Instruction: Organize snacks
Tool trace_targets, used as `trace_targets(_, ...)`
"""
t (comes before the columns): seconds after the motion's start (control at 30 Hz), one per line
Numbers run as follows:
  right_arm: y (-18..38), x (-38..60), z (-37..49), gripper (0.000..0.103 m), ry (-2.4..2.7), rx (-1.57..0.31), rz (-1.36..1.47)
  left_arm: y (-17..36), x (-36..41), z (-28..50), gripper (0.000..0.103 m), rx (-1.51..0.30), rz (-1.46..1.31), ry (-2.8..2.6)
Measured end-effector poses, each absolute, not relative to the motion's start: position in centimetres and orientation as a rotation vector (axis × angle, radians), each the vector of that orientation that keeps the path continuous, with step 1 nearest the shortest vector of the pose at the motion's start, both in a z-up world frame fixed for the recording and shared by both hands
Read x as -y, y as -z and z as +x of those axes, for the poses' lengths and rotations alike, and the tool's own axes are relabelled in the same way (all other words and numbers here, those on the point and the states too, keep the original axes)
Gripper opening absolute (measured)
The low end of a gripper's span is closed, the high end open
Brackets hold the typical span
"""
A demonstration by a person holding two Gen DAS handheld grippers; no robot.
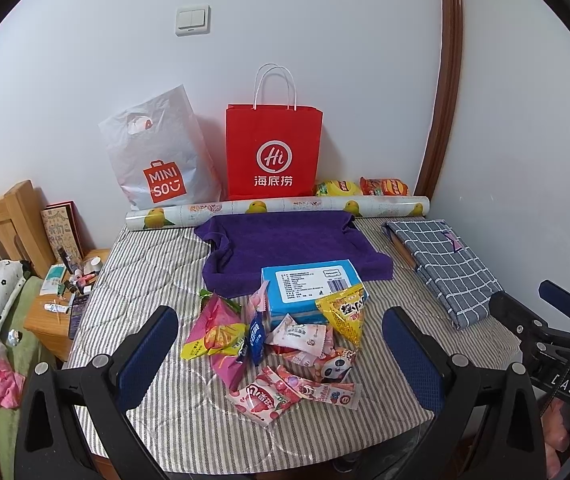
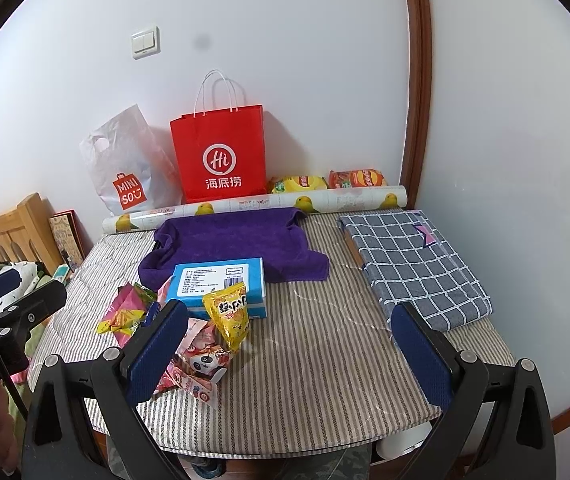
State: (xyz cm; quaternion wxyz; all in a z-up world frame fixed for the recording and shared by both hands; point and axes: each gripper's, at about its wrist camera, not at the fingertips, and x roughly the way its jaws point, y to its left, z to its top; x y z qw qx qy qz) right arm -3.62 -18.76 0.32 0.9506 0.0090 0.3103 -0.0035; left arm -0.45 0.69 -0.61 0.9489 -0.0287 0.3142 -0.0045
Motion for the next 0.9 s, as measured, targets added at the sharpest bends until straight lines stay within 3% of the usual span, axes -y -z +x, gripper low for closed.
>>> trace_targets(0.5, 1.6, 18.2, -2.4, 0.101, -0.022, -0.654, 0.02, 3.3, -1.6, 1.3, 0.103, -0.699, -0.051, -0.012)
trace_targets(0.8, 7.4, 18.1, 2.1, 0.1, -0.05, -0.759, 0.039, 8.0, -4.8, 5.2, 0.103, -0.815, -0.093, -0.064)
trace_targets(0.9, 9.7, 17.5, 3.8, 0.096, -0.073, -0.791, 0.043, 9.9, -6.2, 6.4, 0.102, -0.856, -0.111, -0.077)
